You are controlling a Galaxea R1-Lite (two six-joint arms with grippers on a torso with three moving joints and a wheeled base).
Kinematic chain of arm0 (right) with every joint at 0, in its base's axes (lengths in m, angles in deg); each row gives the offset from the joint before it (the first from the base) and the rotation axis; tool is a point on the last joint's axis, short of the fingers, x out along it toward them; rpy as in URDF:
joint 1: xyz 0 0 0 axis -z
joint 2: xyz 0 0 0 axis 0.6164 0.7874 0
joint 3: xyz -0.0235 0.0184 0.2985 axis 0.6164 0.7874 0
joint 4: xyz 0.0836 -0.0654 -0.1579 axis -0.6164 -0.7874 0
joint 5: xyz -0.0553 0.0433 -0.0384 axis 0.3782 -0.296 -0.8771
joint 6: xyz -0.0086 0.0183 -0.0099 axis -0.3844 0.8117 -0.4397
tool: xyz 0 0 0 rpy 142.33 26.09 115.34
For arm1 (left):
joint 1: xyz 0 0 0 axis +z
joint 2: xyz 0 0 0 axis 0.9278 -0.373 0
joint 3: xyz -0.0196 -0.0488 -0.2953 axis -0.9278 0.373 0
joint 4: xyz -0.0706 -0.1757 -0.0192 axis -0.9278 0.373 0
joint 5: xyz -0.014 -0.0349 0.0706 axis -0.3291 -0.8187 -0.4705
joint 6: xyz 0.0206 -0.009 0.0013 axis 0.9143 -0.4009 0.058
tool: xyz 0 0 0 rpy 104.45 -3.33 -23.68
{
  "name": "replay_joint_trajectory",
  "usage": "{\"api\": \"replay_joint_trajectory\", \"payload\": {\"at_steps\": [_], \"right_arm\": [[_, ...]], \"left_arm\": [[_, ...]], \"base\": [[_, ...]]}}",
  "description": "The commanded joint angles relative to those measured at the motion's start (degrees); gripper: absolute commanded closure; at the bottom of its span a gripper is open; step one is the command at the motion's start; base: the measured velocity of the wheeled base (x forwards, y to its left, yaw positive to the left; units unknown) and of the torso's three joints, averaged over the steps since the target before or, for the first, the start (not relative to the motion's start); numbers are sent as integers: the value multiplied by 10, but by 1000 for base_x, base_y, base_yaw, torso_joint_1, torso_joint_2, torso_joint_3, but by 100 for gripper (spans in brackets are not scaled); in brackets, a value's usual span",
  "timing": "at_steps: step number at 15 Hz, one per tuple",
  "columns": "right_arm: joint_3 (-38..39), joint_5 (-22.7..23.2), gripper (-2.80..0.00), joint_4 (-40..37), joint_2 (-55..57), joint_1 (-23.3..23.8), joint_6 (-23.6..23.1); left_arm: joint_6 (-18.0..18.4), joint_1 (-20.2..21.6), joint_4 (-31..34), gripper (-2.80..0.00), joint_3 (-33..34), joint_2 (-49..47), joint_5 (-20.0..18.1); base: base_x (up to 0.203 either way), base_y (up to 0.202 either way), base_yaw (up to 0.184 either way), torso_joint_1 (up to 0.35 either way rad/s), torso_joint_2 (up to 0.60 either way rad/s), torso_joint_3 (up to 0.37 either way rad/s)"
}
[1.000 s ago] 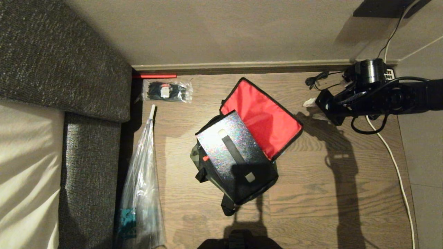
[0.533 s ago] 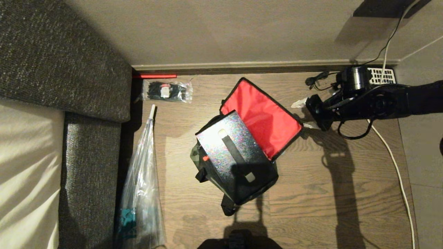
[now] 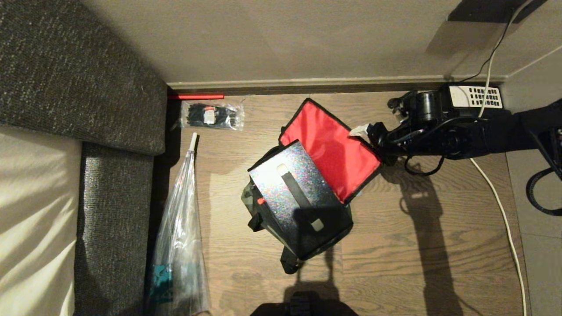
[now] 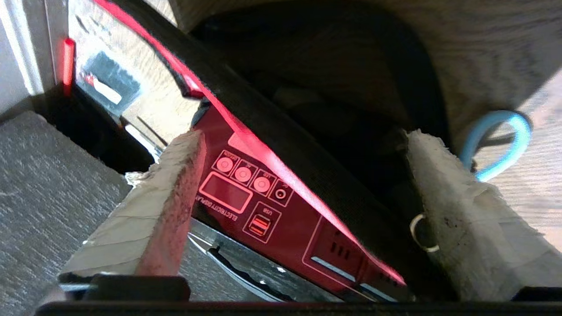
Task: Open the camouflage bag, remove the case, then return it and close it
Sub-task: Close the top of the storage box
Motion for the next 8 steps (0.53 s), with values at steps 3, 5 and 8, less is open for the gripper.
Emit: {"api": "replay_joint_trajectory", "payload": {"at_steps": [3,5,8], "right_arm": [[-3,-42,0,20,18,-8,-5],[-3,-50,0,23,19,-9,-32],[7,-63,0,25,3,-11,-58]], "left_arm": [[1,0,0,0,0,-1,0],[0,0,0,0,0,-1,0],[0,0,0,0,0,-1,0]], "base": [[0,0,0,0,0,0],[0,0,0,0,0,0],[0,0,0,0,0,0]]}}
